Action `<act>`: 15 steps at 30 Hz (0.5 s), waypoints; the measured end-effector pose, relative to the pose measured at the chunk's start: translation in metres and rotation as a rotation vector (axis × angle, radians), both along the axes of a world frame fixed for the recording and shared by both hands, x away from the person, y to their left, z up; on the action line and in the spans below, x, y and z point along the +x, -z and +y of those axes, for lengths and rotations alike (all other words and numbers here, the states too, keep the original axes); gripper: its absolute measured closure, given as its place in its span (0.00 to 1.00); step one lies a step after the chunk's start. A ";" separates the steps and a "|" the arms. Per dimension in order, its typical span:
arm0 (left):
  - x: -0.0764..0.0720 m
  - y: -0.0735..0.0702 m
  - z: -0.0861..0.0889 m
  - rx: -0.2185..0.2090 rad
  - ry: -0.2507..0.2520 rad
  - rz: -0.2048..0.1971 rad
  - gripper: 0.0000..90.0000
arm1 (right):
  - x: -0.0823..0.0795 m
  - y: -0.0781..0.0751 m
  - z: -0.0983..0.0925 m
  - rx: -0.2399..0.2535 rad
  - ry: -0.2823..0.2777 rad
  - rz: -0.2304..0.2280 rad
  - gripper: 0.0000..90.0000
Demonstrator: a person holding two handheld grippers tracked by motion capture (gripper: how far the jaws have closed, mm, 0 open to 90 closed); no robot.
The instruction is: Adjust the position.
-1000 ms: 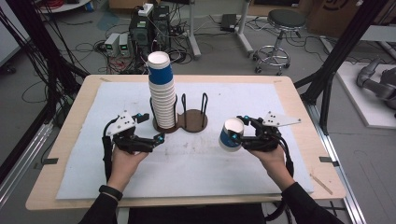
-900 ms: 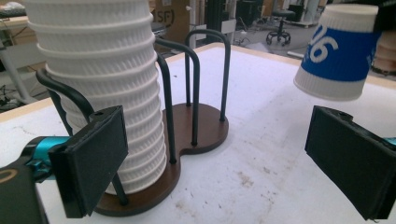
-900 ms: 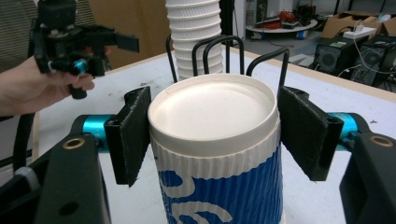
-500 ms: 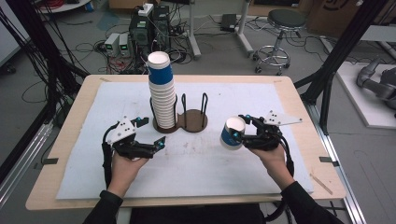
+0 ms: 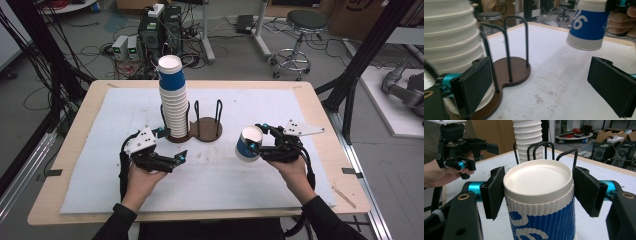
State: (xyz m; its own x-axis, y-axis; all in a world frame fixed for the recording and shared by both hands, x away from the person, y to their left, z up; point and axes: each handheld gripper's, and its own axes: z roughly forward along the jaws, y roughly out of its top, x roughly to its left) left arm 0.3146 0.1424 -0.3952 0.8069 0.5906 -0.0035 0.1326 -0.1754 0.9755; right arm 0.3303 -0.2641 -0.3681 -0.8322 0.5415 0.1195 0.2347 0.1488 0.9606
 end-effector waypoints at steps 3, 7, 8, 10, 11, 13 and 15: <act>0.000 0.001 -0.008 -0.001 0.037 0.016 0.07 | 0.000 0.000 0.001 -0.001 -0.005 -0.001 0.33; -0.001 0.001 -0.017 -0.002 0.072 0.029 0.07 | -0.001 0.001 0.001 -0.001 -0.011 0.001 0.33; -0.001 0.001 -0.020 0.001 0.077 0.030 0.07 | -0.002 0.000 0.001 0.000 -0.014 -0.003 0.33; -0.001 0.001 -0.024 0.006 0.090 0.033 0.07 | -0.003 0.000 0.001 0.001 -0.019 -0.006 0.33; -0.001 0.002 -0.026 0.003 0.097 0.035 0.07 | -0.004 0.000 0.001 0.003 -0.021 -0.005 0.33; -0.001 0.002 -0.031 -0.001 0.118 0.041 0.07 | -0.005 -0.001 0.001 0.007 -0.028 -0.009 0.33; -0.001 0.003 -0.036 0.001 0.137 0.042 0.07 | -0.005 -0.001 0.001 0.009 -0.033 -0.010 0.33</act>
